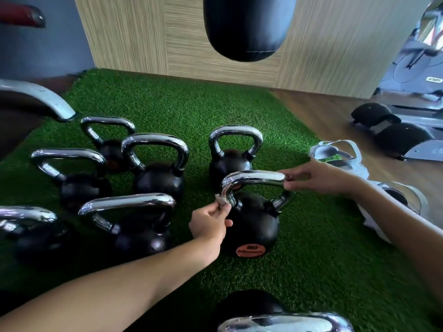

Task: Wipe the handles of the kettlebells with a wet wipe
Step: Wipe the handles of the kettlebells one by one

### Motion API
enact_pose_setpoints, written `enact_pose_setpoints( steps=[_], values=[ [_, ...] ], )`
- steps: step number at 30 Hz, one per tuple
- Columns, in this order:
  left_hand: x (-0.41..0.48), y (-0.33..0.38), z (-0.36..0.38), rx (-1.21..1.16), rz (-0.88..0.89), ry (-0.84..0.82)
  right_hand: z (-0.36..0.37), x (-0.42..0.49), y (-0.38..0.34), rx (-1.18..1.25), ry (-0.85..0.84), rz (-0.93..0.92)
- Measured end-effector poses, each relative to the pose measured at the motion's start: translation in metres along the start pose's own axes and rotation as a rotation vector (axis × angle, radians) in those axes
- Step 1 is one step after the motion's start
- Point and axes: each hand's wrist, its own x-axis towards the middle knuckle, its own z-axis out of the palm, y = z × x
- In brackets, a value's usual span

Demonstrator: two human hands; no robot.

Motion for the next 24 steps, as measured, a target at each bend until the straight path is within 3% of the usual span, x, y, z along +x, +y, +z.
enact_pose_setpoints(
  steps=[11, 15, 19, 24],
  values=[
    [0.013, 0.005, 0.011, 0.148, 0.090, 0.038, 0.036, -0.026, -0.014, 0.022, 0.337, 0.196],
    [0.040, 0.023, 0.023, 0.223, 0.136, -0.069, 0.060, -0.044, -0.033, 0.053, 0.453, 0.306],
    [0.052, 0.038, 0.039, 0.363, 0.254, -0.221, 0.069, -0.056, -0.051, 0.101, 0.437, 0.408],
    [0.060, 0.033, 0.030, 0.522, 0.280, -0.403, 0.072, -0.067, -0.050, 0.267, 0.421, 0.356]
  ],
)
